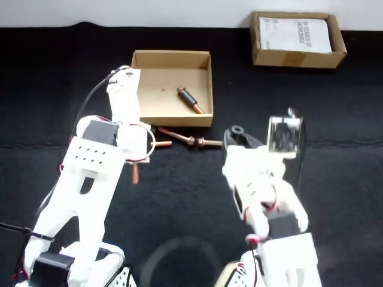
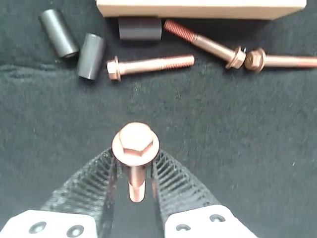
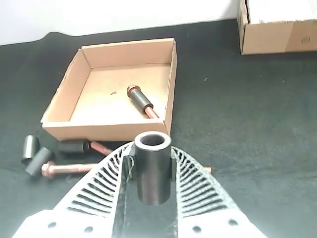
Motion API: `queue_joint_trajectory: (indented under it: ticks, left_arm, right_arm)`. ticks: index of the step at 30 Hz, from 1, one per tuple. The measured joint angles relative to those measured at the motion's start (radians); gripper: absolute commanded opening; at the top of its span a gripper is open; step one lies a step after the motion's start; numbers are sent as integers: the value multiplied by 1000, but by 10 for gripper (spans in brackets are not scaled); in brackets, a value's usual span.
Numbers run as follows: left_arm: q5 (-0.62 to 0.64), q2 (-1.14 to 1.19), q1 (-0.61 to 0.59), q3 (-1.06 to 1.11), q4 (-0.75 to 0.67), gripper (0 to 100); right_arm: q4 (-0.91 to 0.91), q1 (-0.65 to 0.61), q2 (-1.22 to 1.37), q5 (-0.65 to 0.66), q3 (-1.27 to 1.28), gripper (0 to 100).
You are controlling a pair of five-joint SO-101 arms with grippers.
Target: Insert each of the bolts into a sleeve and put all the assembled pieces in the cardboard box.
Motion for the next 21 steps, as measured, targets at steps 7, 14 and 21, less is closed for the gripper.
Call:
queue_joint_trajectory:
  ticks: [7, 14, 21]
  left_arm:
    - [0, 0, 32, 0, -103, 9]
    - [0, 0, 117, 6, -239, 9]
    - [0, 0, 201, 6, -433, 9]
  right_arm:
    - [-2, -43, -417, 92, 324, 8]
    - [-193, -60, -446, 95, 370, 8]
    - [-241, -75, -446, 95, 370, 8]
